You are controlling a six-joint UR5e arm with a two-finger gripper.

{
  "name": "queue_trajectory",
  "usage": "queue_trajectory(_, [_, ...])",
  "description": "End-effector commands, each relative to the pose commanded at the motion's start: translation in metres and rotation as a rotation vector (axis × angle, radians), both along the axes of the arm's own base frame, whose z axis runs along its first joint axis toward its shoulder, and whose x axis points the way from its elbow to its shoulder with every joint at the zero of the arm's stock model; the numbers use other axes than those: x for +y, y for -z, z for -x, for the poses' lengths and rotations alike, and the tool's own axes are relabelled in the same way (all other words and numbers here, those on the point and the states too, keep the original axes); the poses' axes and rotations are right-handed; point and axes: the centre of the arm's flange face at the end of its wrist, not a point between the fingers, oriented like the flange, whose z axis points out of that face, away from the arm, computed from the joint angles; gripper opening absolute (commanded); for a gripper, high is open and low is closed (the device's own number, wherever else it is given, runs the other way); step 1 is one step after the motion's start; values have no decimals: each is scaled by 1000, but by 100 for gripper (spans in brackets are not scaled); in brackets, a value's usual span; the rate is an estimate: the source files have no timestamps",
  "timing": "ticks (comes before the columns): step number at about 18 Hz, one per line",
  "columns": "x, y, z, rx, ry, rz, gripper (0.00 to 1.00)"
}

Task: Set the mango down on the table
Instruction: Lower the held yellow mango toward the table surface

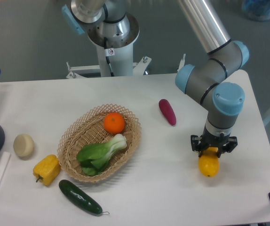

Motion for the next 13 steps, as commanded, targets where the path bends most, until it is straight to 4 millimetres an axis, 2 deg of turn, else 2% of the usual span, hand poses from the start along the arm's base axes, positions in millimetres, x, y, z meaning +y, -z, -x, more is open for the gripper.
queue_trajectory(5, [-1,7,-4,-14,5,7,35])
queue_trajectory(6, [-1,7,-4,-12,6,6,40])
queue_trajectory(7, [0,7,-3,-10,9,6,53])
queue_trajectory(8, [0,6,-3,-6,14,4,67])
queue_trajectory(9, [0,4,-1,-1,21,3,91])
queue_trajectory(10, [0,0,-1,6,27,3,100])
queue_trajectory(13, [0,-25,1,44,29,-14,100])
